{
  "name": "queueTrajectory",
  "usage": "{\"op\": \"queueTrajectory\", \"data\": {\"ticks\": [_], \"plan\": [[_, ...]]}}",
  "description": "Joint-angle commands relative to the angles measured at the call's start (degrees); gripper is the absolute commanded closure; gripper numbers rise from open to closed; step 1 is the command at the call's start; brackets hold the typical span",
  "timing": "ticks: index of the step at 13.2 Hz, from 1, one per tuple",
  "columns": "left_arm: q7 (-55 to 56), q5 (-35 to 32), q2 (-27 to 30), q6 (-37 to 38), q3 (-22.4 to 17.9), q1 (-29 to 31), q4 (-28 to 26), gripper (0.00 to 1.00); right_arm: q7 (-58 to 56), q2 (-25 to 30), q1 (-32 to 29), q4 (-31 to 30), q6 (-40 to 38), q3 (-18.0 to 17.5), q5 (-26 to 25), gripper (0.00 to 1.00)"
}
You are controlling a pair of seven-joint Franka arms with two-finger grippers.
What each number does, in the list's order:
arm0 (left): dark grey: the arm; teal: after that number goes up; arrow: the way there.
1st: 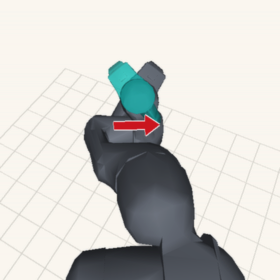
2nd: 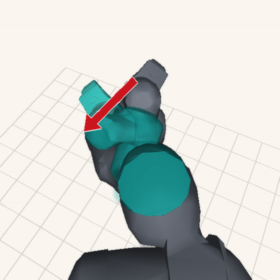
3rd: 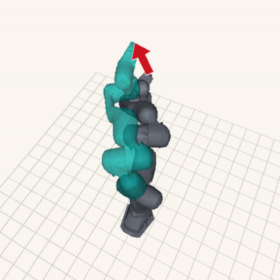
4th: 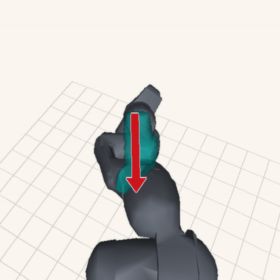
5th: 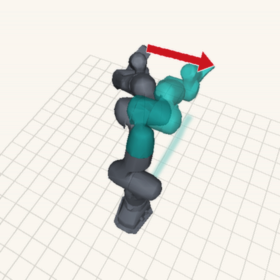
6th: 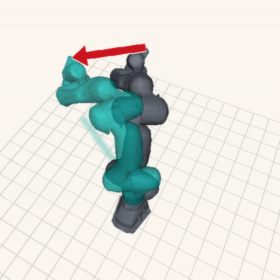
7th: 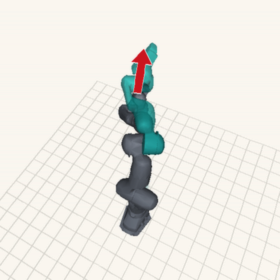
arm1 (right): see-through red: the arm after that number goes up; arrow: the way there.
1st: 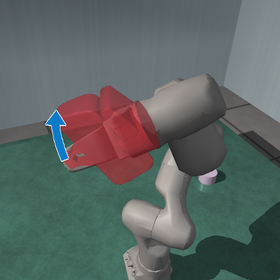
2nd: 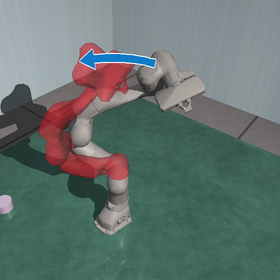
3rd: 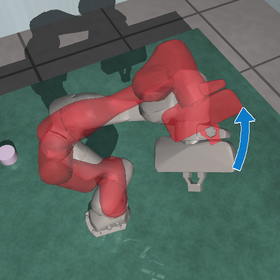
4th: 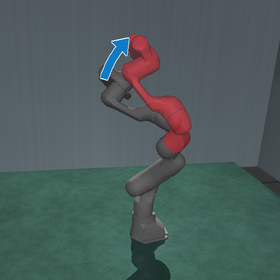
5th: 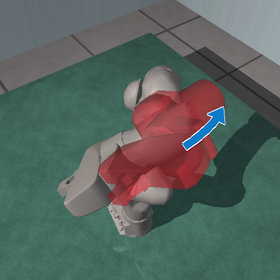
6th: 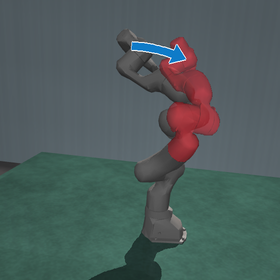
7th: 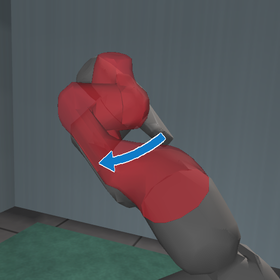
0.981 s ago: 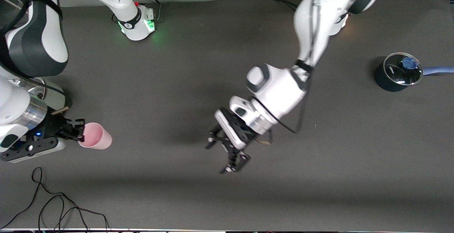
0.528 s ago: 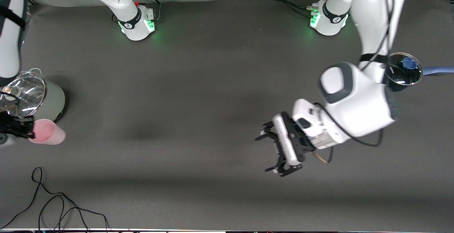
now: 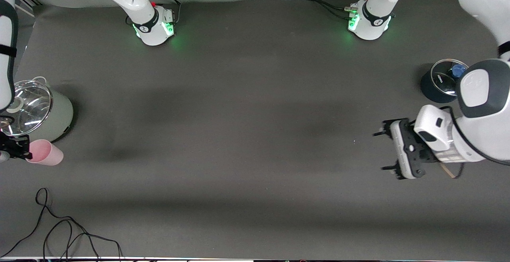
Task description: Transfer pink cup from left to right arm
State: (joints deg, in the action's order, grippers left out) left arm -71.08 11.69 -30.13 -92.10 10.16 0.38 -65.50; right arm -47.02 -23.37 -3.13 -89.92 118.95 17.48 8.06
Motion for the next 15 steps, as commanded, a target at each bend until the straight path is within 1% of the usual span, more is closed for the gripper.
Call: {"op": "queueTrajectory", "data": {"ticks": [1, 2, 3, 4, 5, 7, 9, 11, 12, 13, 14, 15], "plan": [[0.15, -12.95, 3.85, 2.01, 0.22, -0.64, -2.0, 0.0, -3.6, -3.33, 0.23, -2.97, 5.93, 0.0, 5.97, 1.0], [0.24, -16.57, 4.11, 2.1, 0.3, -0.64, -2.0, 0.0, -4.65, -5.26, 0.14, -2.89, 7.08, -0.08, 8.09, 1.0], [0.5, -18.52, 4.64, 2.45, 0.13, -0.55, -2.09, 0.0, -4.84, -7.02, 0.14, -2.72, 8.22, -0.08, 9.59, 1.0], [1.98, -19.24, 4.99, 3.93, -1.35, -0.55, -2.0, 0.0, -4.84, -8.87, 0.05, -2.54, 9.62, -0.17, 10.21, 1.0], [6.78, -19.33, 5.69, 4.64, -3.19, -0.64, -2.0, 0.0, -4.84, -10.45, 0.05, -2.45, 10.94, -0.17, 10.92, 1.0], [15.23, -19.33, 5.87, 4.74, -3.91, -0.47, -2.09, 0.0, -4.84, -13.0, 0.23, -2.36, 13.49, -0.35, 11.97, 1.0], [28.73, -18.81, 6.66, 5.52, -4.62, -0.55, -2.44, 0.0, -4.84, -14.77, 0.14, -2.19, 13.59, -0.35, 13.64, 1.0], [48.91, -17.67, 7.8, 10.52, -4.27, -0.73, -2.71, 0.0, -4.75, -15.83, 0.05, -1.66, 13.51, -0.35, 14.78, 1.0], [56.67, -17.14, 7.89, 12.28, -4.09, -1.42, -2.44, 0.0, -4.4, -16.26, 0.05, -1.22, 13.5, -0.35, 15.05, 1.0], [58.75, -17.14, 8.07, 13.69, -4.0, -2.39, -2.44, 0.0, -3.96, -16.35, 0.05, -0.87, 13.42, -0.35, 15.05, 0.46], [58.77, -17.14, 8.33, 14.22, -3.92, -3.44, -2.44, 0.0, -4.05, -16.27, 0.05, -0.69, 13.24, -0.43, 15.05, 0.01], [58.77, -16.96, 9.03, 14.75, -3.39, -3.89, -2.53, 0.0, -3.87, -15.57, 0.05, -0.6, 12.81, -0.35, 15.05, 0.0]]}}
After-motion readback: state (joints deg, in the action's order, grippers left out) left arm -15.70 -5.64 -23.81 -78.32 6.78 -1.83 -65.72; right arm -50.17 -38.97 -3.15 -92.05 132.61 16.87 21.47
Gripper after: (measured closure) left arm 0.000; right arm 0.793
